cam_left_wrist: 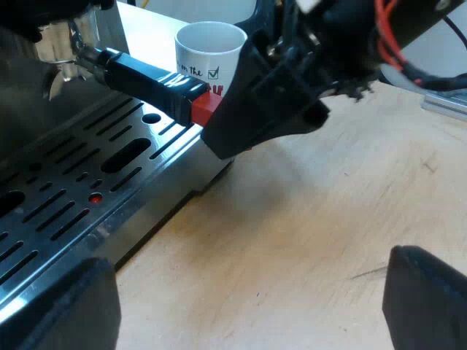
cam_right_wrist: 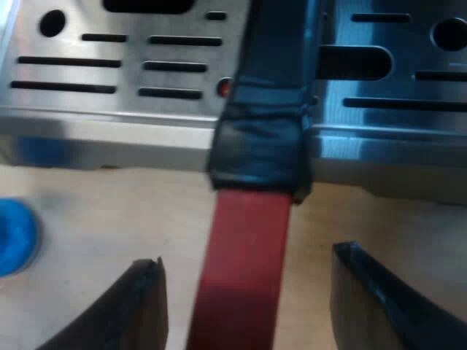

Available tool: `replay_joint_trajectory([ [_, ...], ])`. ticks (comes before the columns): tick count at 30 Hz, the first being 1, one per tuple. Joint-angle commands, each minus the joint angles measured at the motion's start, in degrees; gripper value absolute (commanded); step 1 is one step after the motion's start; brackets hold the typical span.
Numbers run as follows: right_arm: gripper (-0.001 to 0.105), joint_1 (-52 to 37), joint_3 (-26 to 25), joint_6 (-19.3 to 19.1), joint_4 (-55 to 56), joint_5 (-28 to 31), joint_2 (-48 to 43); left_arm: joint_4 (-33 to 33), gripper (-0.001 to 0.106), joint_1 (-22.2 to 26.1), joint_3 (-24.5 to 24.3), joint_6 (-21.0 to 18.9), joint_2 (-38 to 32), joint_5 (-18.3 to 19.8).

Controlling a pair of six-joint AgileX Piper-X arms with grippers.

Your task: Grind coffee beans and then tamp

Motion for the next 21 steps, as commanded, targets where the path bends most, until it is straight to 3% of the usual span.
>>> replay_joint_trajectory([
  [1,0.051,-1.0,-0.7,0.1,-0.4,-0.3,0.4,-0.2,0.087,-0.2,-0.1,-0.6,-0.4,0.4],
  [21,0.051,-1.5,-0.7,0.1,-4.1,-0.4,4.6,-0.2,0.087,-0.2,-0.1,-0.6,-0.4,0.4],
])
